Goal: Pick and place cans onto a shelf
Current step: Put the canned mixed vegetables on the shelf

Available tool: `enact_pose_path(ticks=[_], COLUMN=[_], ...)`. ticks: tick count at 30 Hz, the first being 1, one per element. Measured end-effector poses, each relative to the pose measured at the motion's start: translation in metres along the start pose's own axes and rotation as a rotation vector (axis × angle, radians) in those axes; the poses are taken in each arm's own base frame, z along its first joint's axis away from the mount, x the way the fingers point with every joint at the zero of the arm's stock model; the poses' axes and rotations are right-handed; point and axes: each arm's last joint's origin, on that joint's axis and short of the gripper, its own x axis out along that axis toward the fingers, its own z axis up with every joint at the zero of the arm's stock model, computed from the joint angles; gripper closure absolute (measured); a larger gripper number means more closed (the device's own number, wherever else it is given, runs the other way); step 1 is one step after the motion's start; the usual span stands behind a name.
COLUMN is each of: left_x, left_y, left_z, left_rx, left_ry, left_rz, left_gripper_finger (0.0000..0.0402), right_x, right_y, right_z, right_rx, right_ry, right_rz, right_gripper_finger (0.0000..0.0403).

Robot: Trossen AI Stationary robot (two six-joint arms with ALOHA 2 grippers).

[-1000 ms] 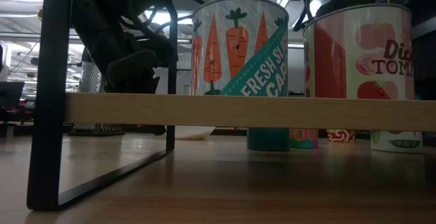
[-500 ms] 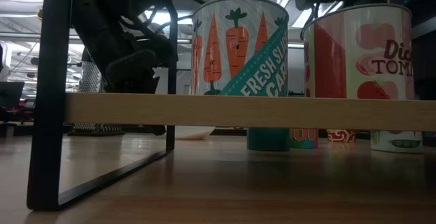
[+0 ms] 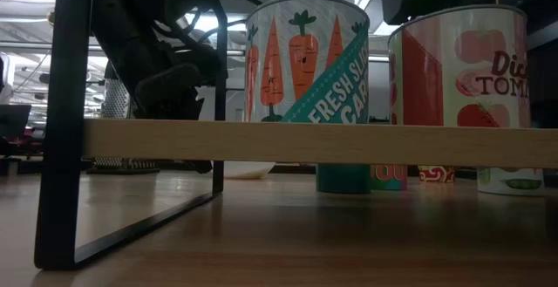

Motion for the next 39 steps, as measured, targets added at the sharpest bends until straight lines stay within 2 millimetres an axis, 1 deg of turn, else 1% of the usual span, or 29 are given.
enact_pose_path(ticks=[3,8,13,17,19,25,31,37,39], left_x=[0.000,0.000,-0.002,-0.012,-0.020,-0.050,-0.078,-0.103,-0.111], left_y=[0.000,0.001,0.001,0.002,0.002,0.004,0.008,0.014,0.015], left_z=[0.000,0.001,0.006,0.012,0.017,0.031,0.040,0.046,0.048], left_rx=[0.000,-0.002,0.054,0.074,0.081,0.109,0.187,0.218,0.225], left_ry=[-0.001,-0.038,-0.096,-0.146,-0.174,-0.270,-0.351,-0.433,-0.458], left_rz=[0.002,0.043,0.082,0.092,0.078,0.032,0.008,-0.017,-0.023], left_gripper_finger=[0.0266,0.0266,0.0266,0.0266,0.0266,0.0266,0.0266,0.0266,0.0266], right_x=[0.000,0.001,0.001,-0.004,-0.010,-0.036,-0.075,-0.119,-0.130], right_y=[0.000,-0.001,-0.001,0.001,0.003,0.012,0.014,0.026,0.031], right_z=[0.000,-0.001,0.000,0.001,0.002,0.007,0.007,0.002,-0.001], right_rx=[-0.025,-0.111,-0.216,-0.297,-0.336,-0.453,-0.567,-0.760,-0.807], right_ry=[0.003,0.010,0.009,0.008,-0.004,-0.047,-0.060,-0.203,-0.256], right_rz=[-0.002,-0.008,-0.008,-0.015,0.000,0.062,0.093,0.189,0.225], right_gripper_finger=[0.0334,0.0390,0.0393,0.0397,0.0397,0.0399,0.0399,0.0398,0.0398])
